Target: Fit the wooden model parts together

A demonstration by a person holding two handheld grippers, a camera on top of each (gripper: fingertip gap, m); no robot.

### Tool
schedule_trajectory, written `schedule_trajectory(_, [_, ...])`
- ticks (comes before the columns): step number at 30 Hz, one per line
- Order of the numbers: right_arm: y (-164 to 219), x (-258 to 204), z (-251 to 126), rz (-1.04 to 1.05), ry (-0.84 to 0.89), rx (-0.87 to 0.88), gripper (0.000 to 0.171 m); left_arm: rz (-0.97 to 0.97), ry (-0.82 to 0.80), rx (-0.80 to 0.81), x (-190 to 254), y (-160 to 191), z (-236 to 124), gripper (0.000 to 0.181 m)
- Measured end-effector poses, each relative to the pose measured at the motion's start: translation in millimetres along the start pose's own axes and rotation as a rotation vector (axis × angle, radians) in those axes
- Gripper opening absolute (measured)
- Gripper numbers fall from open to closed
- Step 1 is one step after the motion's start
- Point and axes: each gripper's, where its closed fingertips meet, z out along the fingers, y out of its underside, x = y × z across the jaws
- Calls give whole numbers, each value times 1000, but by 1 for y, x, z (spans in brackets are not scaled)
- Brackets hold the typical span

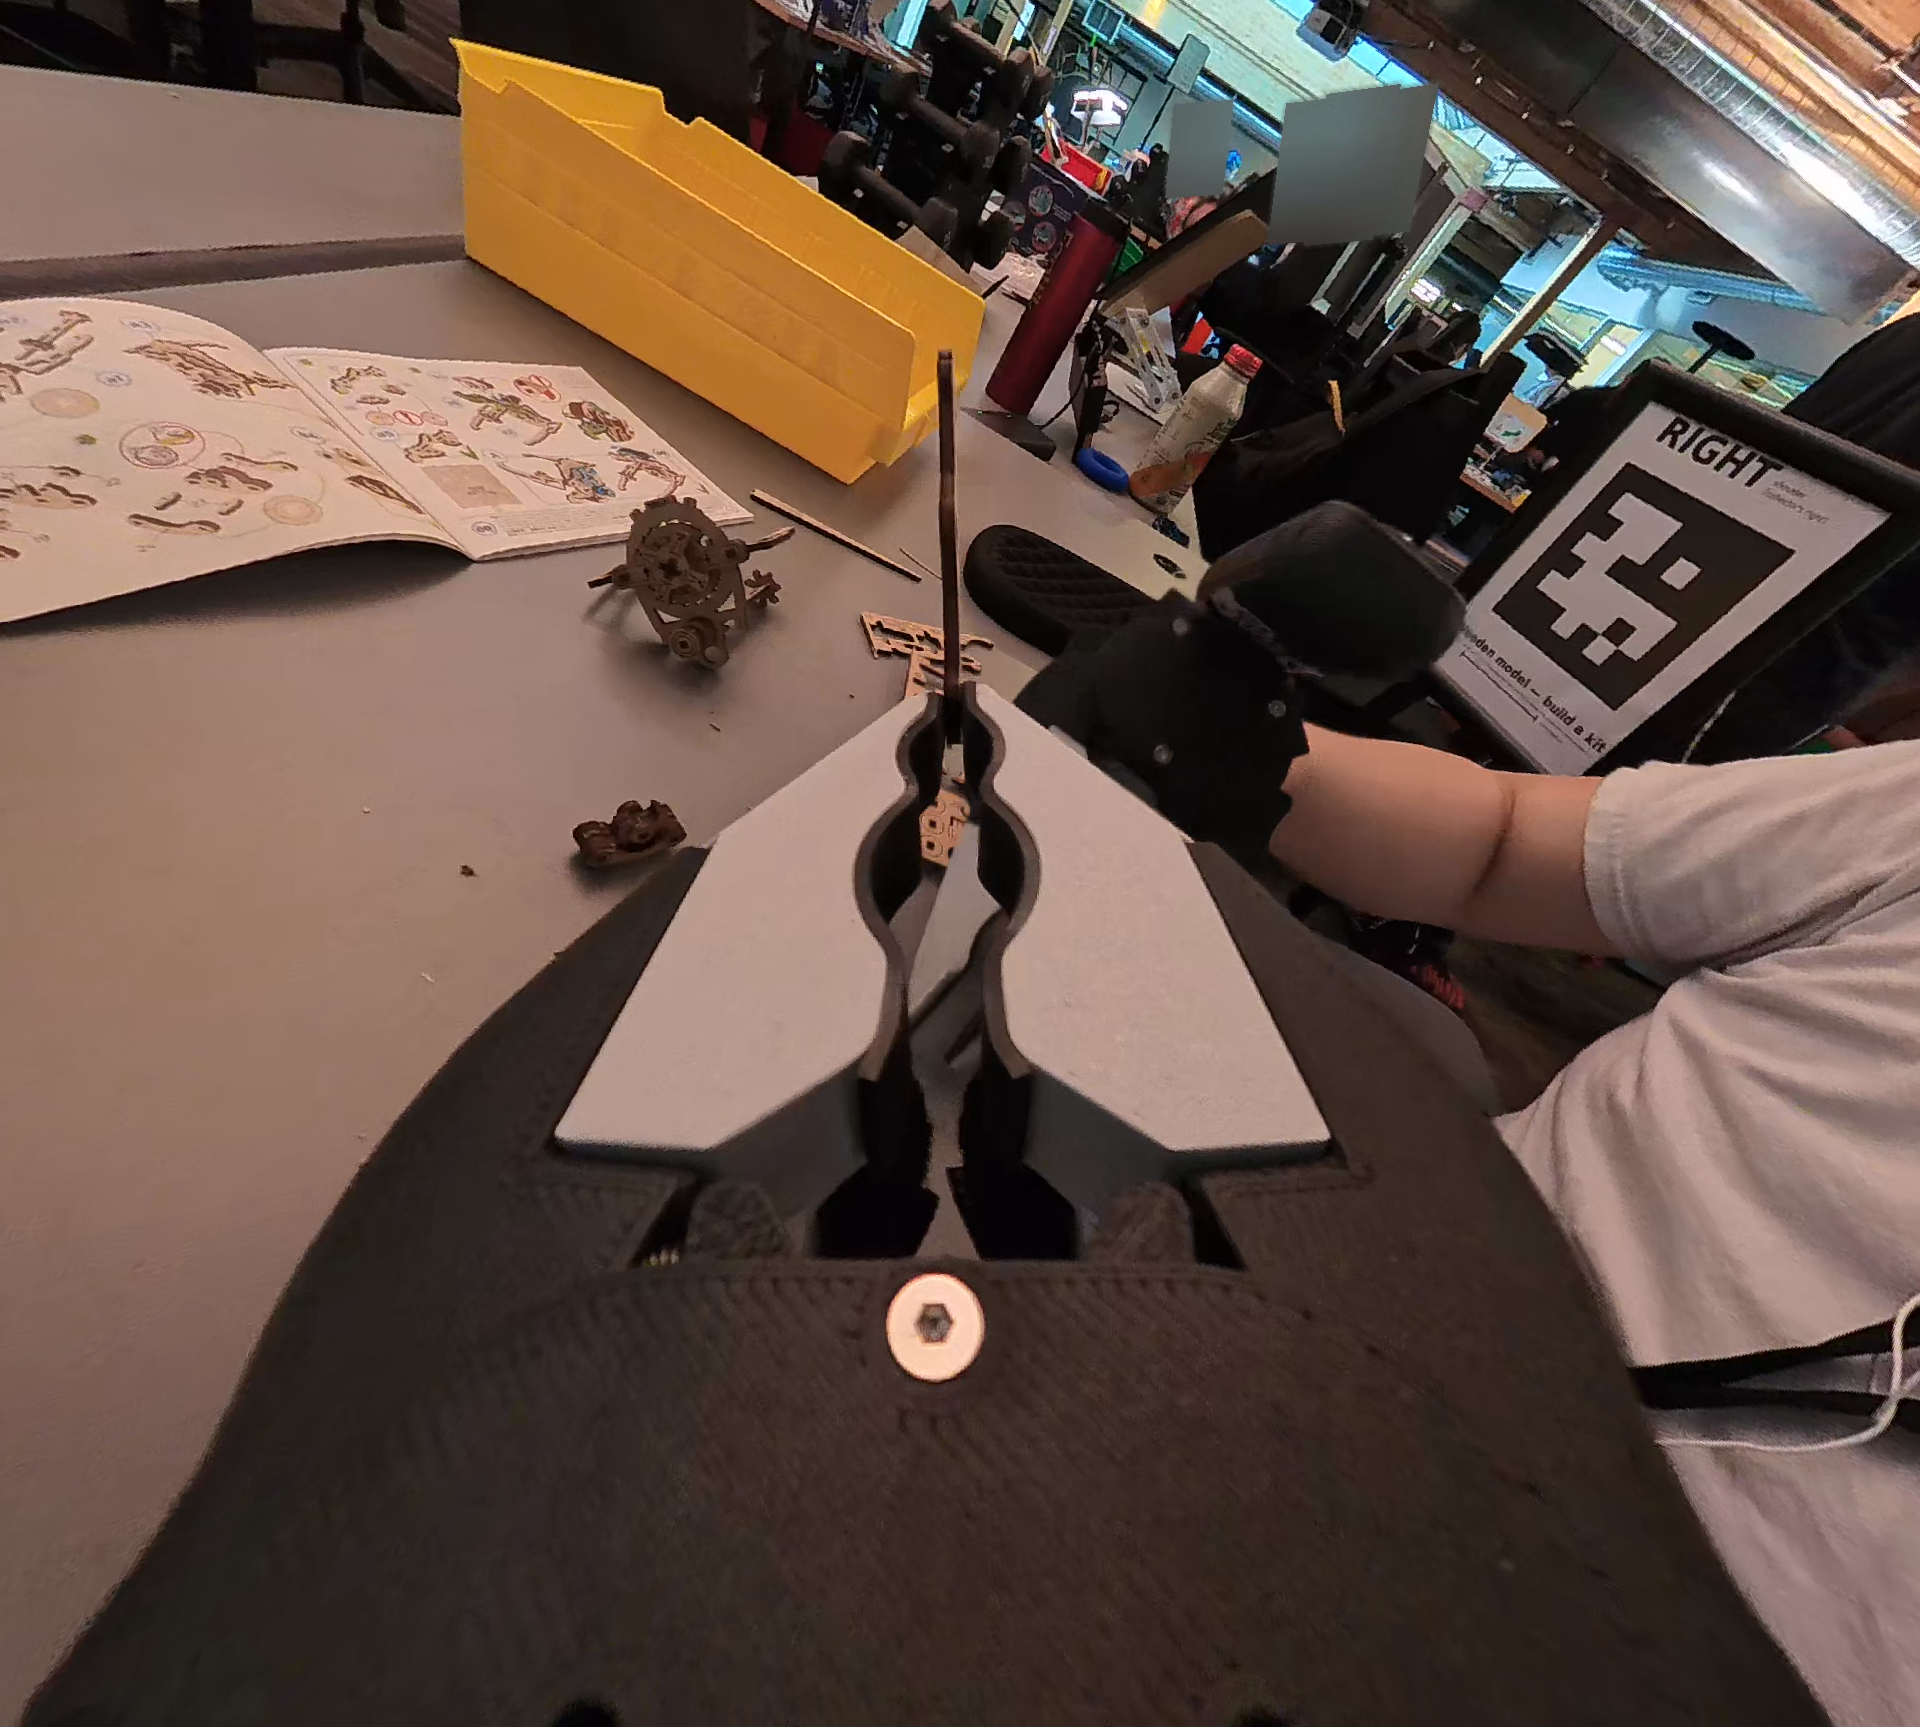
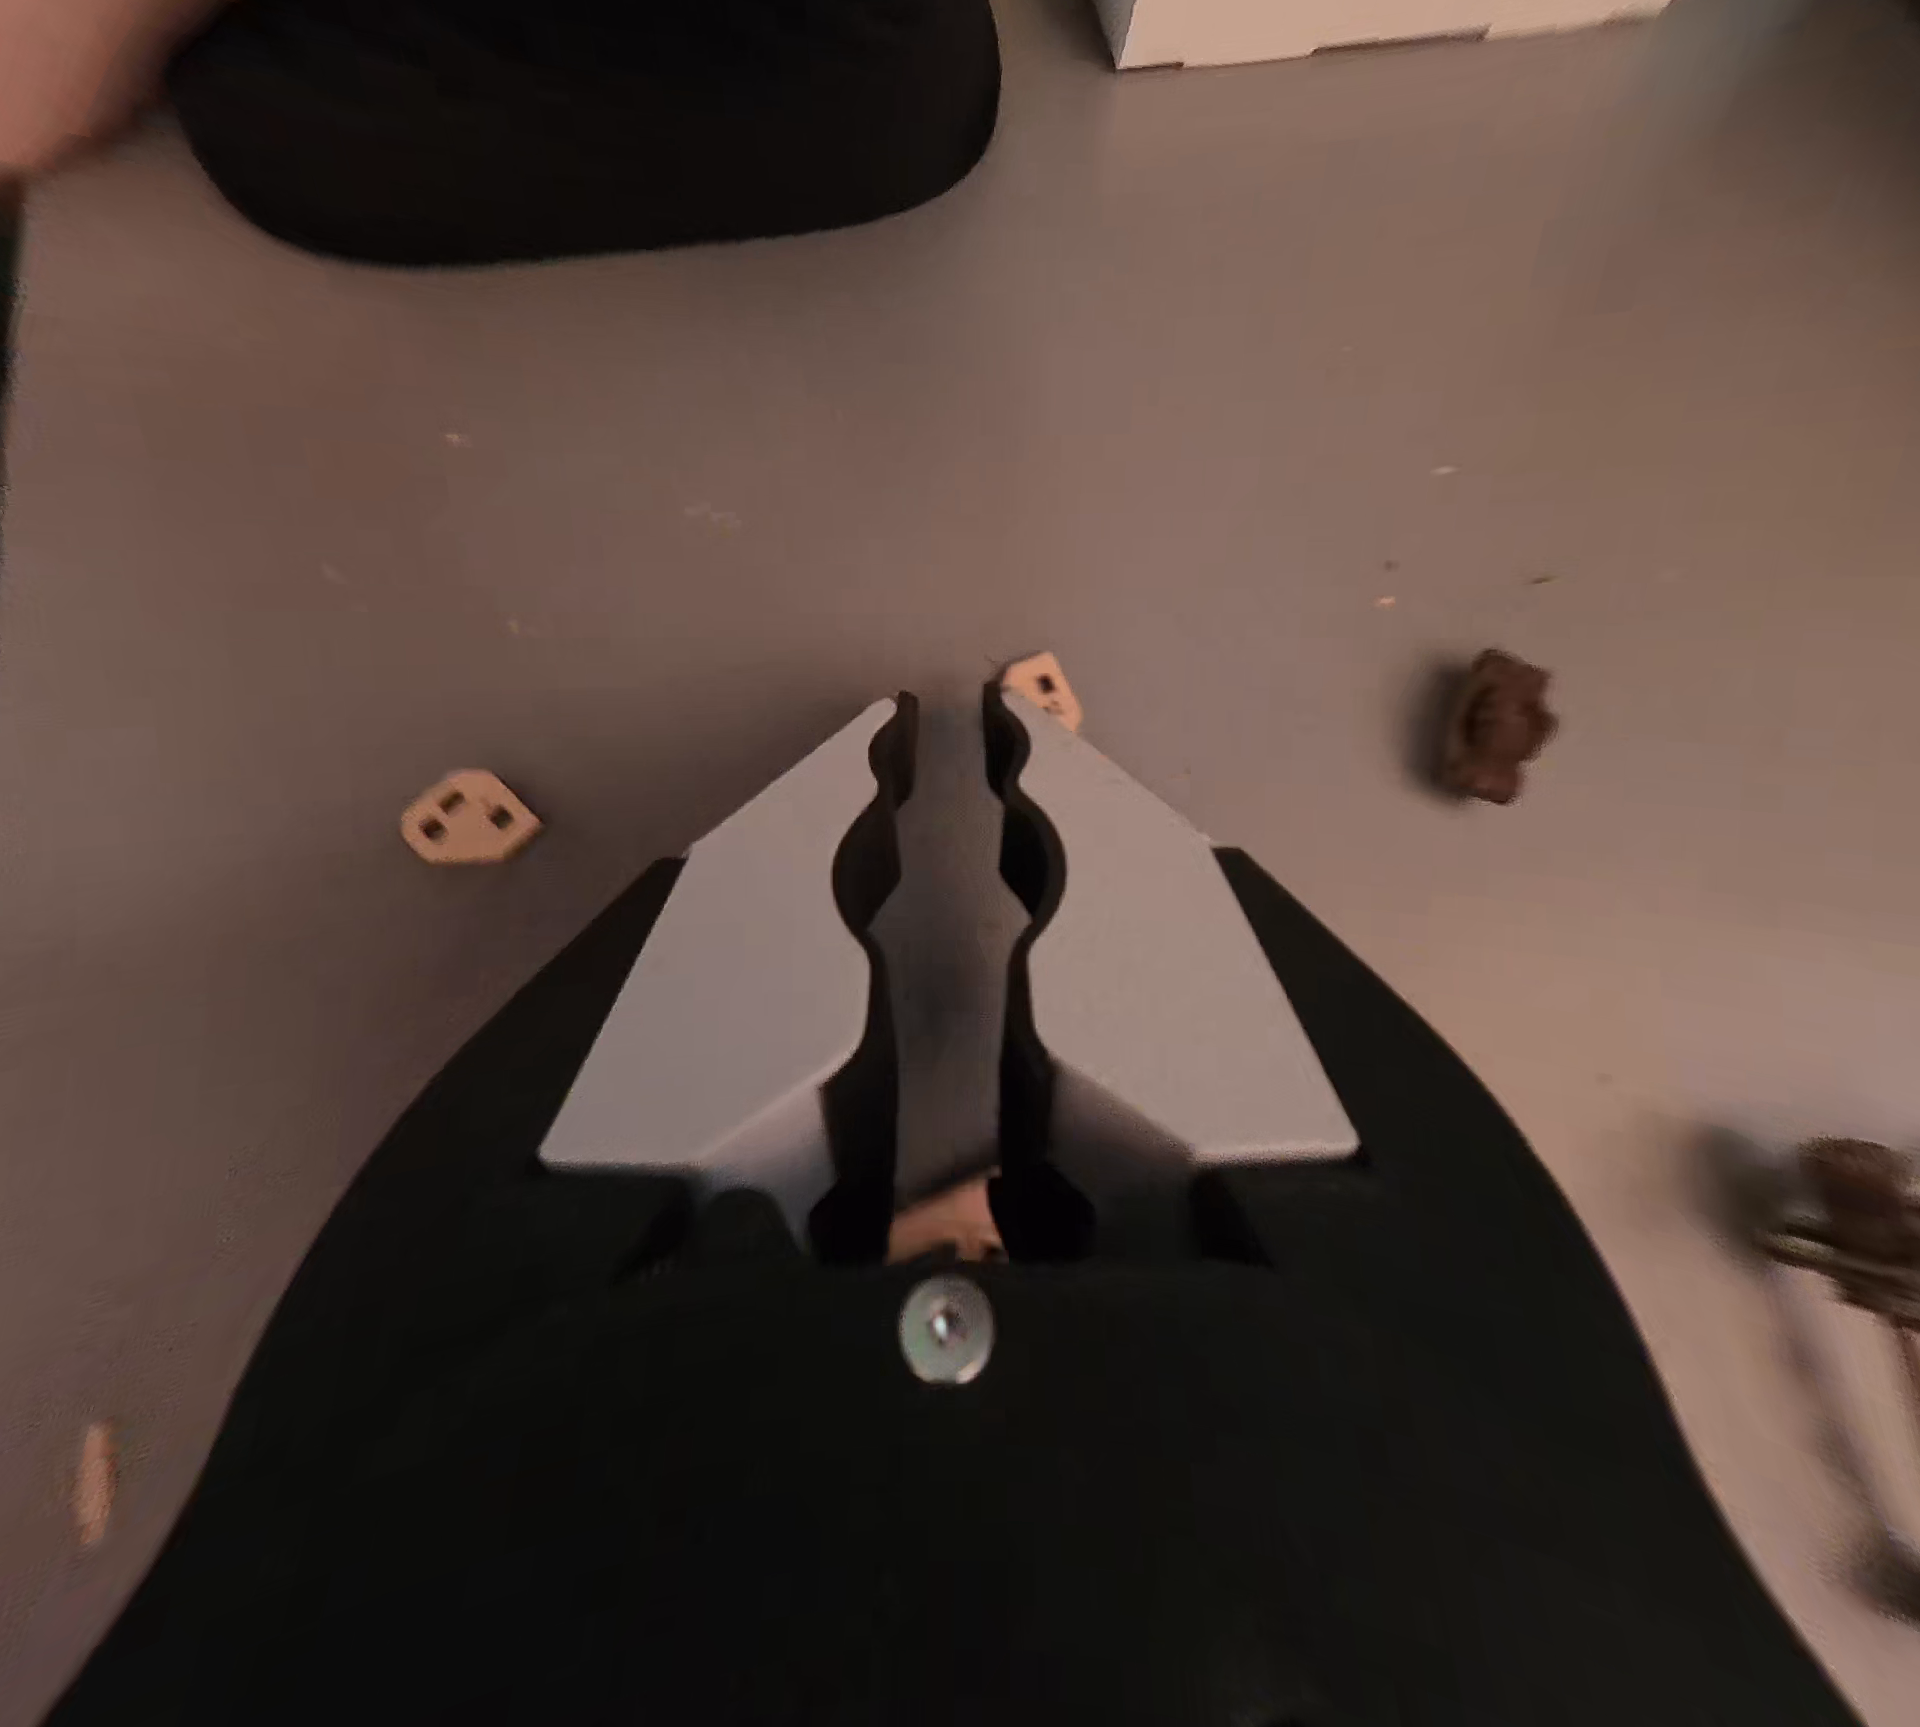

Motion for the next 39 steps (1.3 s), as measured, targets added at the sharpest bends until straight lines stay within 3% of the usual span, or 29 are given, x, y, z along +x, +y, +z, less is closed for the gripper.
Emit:
schedule_trajectory(2, [5,8,-8,-61,15,-9,16,-7,3,8,0,-1,-1,1])
schedule_trajectory(6, [8,18,-5,8,-22,5,30,3,-3,-4,0,0,0,1])
schedule_trajectory(11, [9,18,0,-126,-75,-13,32,-1,-3,-24,-1,4,2,1])
schedule_trajectory(19, [7,15,5,-220,-305,5,33,-4,-16,-63,-4,11,6,1])
schedule_trajectory(23, [8,12,6,-183,-380,14,19,3,-26,-78,-6,14,7,0])
schedule_trajectory(30, [0,3,-13,-273,-287,44,17,-2,-25,-89,-7,15,6,1])
schedule_trajectory(39, [-8,7,-54,-279,-133,157,17,62,31,-233,12,40,24,1])
